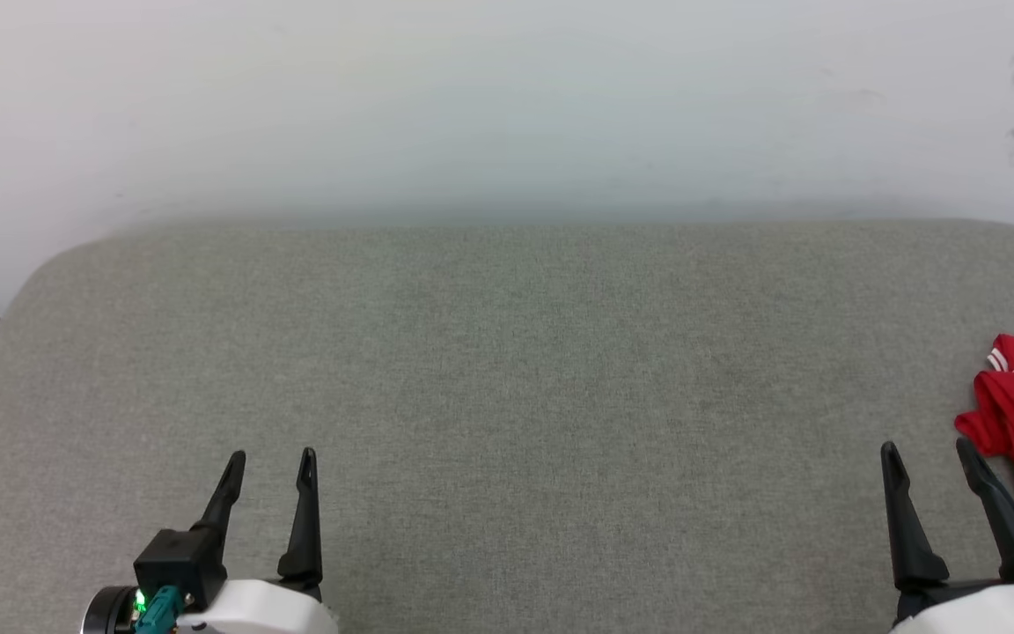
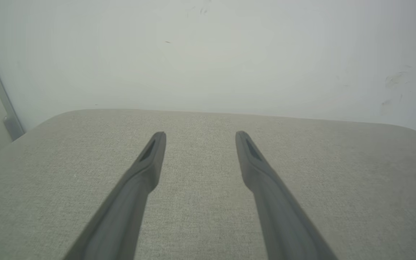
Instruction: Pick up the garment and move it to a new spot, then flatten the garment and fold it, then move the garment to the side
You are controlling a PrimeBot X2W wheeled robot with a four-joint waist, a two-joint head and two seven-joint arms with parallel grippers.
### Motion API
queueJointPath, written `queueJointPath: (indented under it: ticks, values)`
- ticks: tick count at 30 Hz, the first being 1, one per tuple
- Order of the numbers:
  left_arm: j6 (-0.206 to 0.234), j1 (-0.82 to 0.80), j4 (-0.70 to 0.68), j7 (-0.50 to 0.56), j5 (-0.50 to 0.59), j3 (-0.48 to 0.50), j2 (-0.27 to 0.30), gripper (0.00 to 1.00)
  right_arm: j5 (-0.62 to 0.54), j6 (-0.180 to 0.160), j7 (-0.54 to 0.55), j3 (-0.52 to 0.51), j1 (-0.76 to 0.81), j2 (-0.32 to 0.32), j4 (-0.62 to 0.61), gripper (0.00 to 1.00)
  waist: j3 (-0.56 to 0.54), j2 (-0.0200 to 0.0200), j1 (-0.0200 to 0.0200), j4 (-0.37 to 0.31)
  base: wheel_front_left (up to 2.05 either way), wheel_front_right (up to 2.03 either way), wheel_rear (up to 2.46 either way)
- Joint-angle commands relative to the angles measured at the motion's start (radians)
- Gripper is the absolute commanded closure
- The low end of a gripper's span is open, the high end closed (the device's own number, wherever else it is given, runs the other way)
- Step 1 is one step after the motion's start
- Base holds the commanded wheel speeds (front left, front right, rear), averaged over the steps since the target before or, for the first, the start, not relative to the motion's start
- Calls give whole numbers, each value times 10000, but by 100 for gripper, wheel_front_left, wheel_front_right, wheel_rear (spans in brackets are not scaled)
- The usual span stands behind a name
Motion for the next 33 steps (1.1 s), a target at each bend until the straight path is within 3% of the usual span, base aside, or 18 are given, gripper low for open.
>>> queueJointPath:
  ticks: [1, 11, 31, 32, 33]
  values:
    - [-9, 169, 23, -42, -12, 32, 59, 0, -53, -13, 153, 14, 322, 57, -330, 0, -165, 0, 2, 61, 0, 0, 0]
    - [-163, 745, 431, -83, -156, -25, 24, 0, -160, -13, 747, 152, 1258, 161, -1399, 0, -532, 0, 2, -65, 0, 0, 0]
    - [-267, 584, 600, -114, -81, 21, -74, 0, 115, -13, 714, 263, 1200, 164, -1511, 0, -474, 0, 2, -44, 0, 0, 0]
    - [-253, 686, 621, -38, -136, 0, -65, 100, 96, 0, 740, 251, 1218, 117, -1413, 100, -474, 0, 3, -44, 0, 0, 0]
    - [-258, 712, 700, -24, -152, -8, -87, 100, 100, 2, 741, 255, 1223, 117, -1328, 100, -473, 0, 3, -44, 0, 0, 0]
